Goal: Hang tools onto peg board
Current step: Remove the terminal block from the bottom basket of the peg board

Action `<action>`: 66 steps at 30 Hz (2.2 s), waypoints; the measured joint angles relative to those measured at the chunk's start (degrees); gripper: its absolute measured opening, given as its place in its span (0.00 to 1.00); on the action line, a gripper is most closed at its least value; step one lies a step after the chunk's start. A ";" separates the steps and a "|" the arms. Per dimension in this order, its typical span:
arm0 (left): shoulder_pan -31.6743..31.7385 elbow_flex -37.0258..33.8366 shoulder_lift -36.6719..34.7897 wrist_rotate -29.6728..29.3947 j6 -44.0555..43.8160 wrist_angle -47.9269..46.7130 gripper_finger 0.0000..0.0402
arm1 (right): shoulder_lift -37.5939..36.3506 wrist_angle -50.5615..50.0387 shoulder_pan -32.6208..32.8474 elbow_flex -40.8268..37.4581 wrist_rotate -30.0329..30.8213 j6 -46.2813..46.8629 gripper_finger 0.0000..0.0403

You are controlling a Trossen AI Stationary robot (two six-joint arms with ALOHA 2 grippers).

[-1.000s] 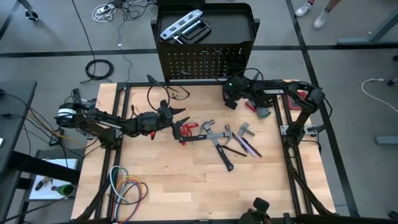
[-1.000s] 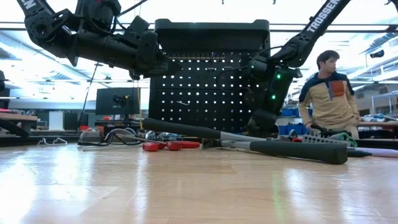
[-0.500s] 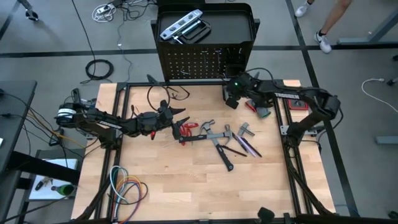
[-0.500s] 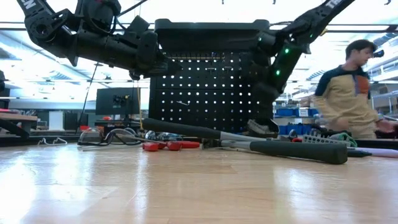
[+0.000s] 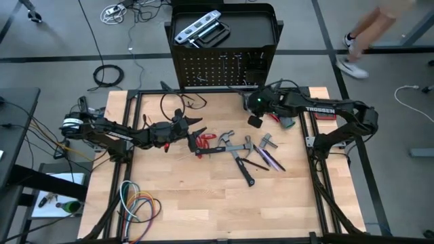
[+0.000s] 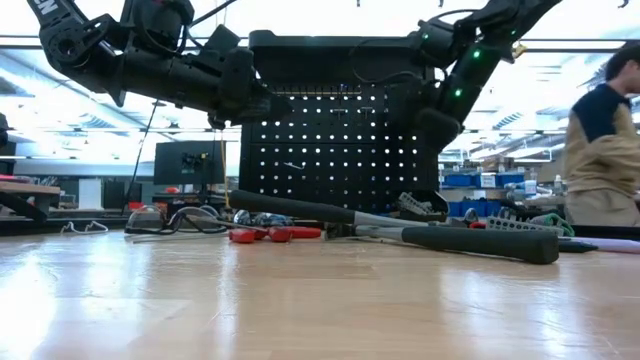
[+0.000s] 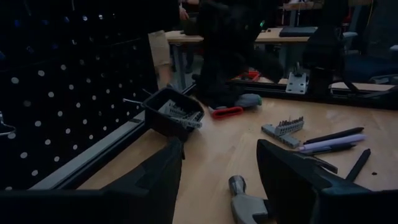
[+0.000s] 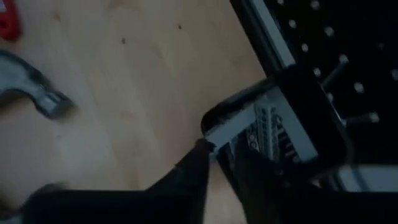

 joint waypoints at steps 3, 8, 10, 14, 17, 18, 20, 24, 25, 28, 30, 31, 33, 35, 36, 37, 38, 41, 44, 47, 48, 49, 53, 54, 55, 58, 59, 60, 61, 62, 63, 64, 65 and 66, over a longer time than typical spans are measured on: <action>-0.02 0.00 0.00 0.05 -0.03 0.00 0.51 | 2.65 2.78 -0.21 0.00 -0.09 -4.47 0.33; -0.02 0.00 0.01 0.15 -0.05 -0.58 0.51 | 8.29 4.48 -0.41 0.00 -0.28 -3.69 0.55; -0.02 0.00 0.01 0.15 -0.07 -1.33 0.51 | 10.50 3.83 -0.10 0.00 0.58 -2.61 0.61; -0.02 0.00 0.01 0.16 -0.35 -1.64 0.51 | 13.58 5.32 0.67 0.00 5.99 -2.57 0.68; -0.02 0.00 0.00 0.15 -0.38 -1.74 0.51 | 15.28 6.94 1.15 0.00 9.05 -4.25 0.68; -0.02 0.01 0.00 0.15 -0.43 -1.90 0.51 | 15.92 7.14 1.16 0.00 10.03 -4.41 0.67; -0.02 0.00 0.01 0.16 -0.85 -2.47 0.51 | 17.13 7.54 1.11 0.00 10.73 -4.40 0.65; -0.02 0.00 0.01 0.15 -1.01 -2.78 0.51 | 19.46 9.49 0.83 0.00 14.73 -4.12 0.60; -0.02 0.00 0.01 0.15 -1.07 -2.78 0.51 | 19.73 10.36 0.83 0.00 15.53 -4.22 0.58; -0.02 0.00 0.01 0.15 -1.10 -2.87 0.51 | 19.96 11.62 1.17 0.00 16.41 -4.38 0.52; -0.02 0.00 0.01 0.15 -1.10 -3.04 0.51 | 19.83 11.47 1.34 0.00 16.48 -4.38 0.46; -0.02 0.00 0.01 0.15 -1.10 -3.09 0.51 | 19.81 11.42 1.38 0.00 16.46 -4.38 0.43; -0.02 0.00 0.00 0.15 -1.10 -3.09 0.51 | 19.81 10.87 1.40 0.00 16.65 -4.36 0.35; -0.02 0.00 0.01 0.15 -1.10 -3.17 0.51 | 19.61 9.88 1.48 0.00 17.32 -4.15 0.28; -0.02 0.00 0.01 0.12 -1.13 -3.30 0.51 | 19.57 9.33 1.61 0.00 17.74 -3.70 0.24; -0.02 0.00 0.00 0.15 -1.22 -3.46 0.51 | 19.41 8.72 1.79 0.00 18.08 -3.28 0.20; -0.02 0.00 -0.01 0.15 -1.30 -3.76 0.51 | 19.12 8.10 1.97 0.00 18.40 -2.78 0.18; -0.02 0.00 0.01 -0.22 -1.31 -4.18 0.51 | 17.59 6.69 2.43 0.00 19.11 -1.49 0.13; -0.02 0.00 -0.01 -0.31 -1.32 -4.10 0.51 | 15.37 4.70 2.87 -0.02 19.02 -0.99 0.14; -0.02 0.00 0.01 -0.31 -1.48 -4.11 0.51 | 12.72 3.41 3.24 -0.02 17.94 -0.50 0.16; -0.02 0.00 0.01 -0.31 -1.55 -4.18 0.51 | 11.85 2.93 3.44 -0.02 17.63 -0.15 0.16; -0.02 0.00 0.01 -0.31 -1.56 -4.36 0.51 | 11.05 2.57 3.66 -0.02 17.48 0.23 0.16; -0.04 0.00 -0.01 -0.31 -1.92 -4.36 0.51 | 8.06 1.08 4.82 -0.02 17.31 1.07 0.12; -0.04 0.00 0.01 -0.30 -2.04 -4.44 0.51 | 7.33 0.57 5.18 -0.01 17.27 1.57 0.12; -0.04 0.00 0.01 -0.31 -2.22 -4.44 0.51 | 6.49 -0.18 5.60 -0.02 17.28 2.18 0.12; -0.04 0.00 0.01 -0.31 -2.63 -4.79 0.51 | 3.04 -5.04 7.59 -0.02 17.34 5.91 0.12; -0.04 0.00 0.00 -0.31 -2.63 -4.98 0.51 | 1.63 -7.12 8.42 -0.02 17.30 7.63 0.12; -0.04 0.00 0.01 -0.31 -2.67 -5.04 0.51 | 0.19 -9.37 9.27 -0.02 16.66 9.47 0.12; -0.04 0.00 0.01 -0.31 -2.81 -5.08 0.51 | -1.36 -11.66 10.02 -0.02 14.69 11.56 0.12; -0.04 0.00 0.00 -0.30 -2.95 -5.11 0.51 | -2.69 -14.08 10.56 -0.02 11.93 13.92 0.13; -0.04 0.00 0.01 -0.28 -3.21 -5.17 0.51 | -3.72 -16.42 10.95 -0.01 8.82 16.37 0.14; -0.04 0.00 0.01 -0.18 -3.81 -5.20 0.51 | -4.62 -18.75 11.26 -0.02 5.64 18.95 0.15; -0.04 0.00 0.00 0.16 -4.18 -5.19 0.51 | -5.33 -21.22 11.57 -0.02 3.06 21.19 0.16; -0.04 0.00 0.01 0.56 -4.40 -5.12 0.51 | -5.76 -23.54 12.03 0.00 1.38 23.15 0.17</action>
